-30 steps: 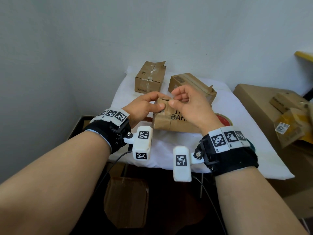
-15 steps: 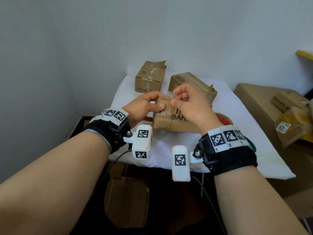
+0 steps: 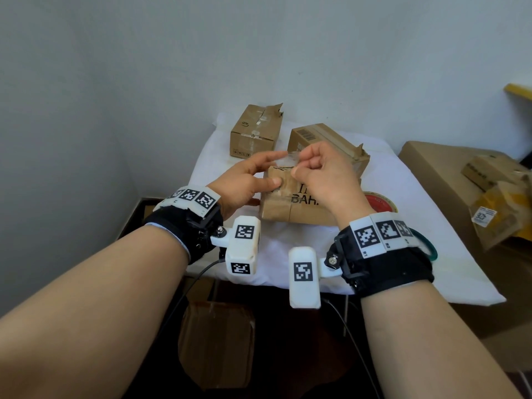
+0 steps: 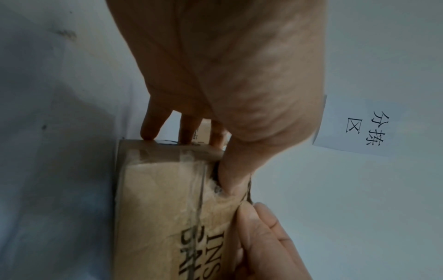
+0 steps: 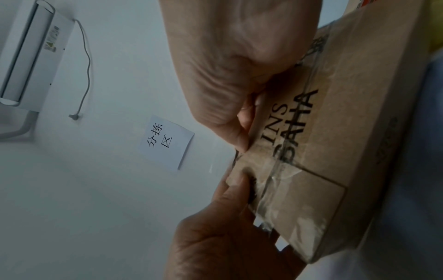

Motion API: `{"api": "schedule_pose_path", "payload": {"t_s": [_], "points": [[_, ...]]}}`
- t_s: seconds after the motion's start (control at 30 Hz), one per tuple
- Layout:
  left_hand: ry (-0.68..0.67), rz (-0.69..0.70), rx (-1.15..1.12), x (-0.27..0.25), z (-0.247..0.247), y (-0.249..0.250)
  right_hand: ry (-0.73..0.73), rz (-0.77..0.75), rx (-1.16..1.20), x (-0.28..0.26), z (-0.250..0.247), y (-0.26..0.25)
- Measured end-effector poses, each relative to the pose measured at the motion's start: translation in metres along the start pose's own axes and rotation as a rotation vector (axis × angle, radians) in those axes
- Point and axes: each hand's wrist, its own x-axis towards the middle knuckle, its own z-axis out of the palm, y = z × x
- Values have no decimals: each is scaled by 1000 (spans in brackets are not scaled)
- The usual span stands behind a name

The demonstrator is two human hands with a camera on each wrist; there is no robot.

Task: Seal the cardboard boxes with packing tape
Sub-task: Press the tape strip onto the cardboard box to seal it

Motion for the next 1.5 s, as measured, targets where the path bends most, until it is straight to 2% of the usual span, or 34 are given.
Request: {"api": "schedule_pose_path", "payload": {"t_s": [0.2,0.4,0.6,0.77,1.03,1.27,1.5], "points": [[218,72,27,3,-5,-2,29,-22,24,0,1,3],[296,145,55,4,-5,-3,23,-52,23,0,0,6],[344,135,52,6,-4,-3,24,-52,3,0,0,4],[349,134,52,7,-4,-2,5,-42,18,-1,-1,2],[268,183,44,7,-8,-1,-67,-30,50,-1,-6,1],[203,260,115,3,-9,1,-43,-28,61,-3,-3,1],[179,258,107,4,-11,-1,-25,-32,91,-4,-4,2]]}}
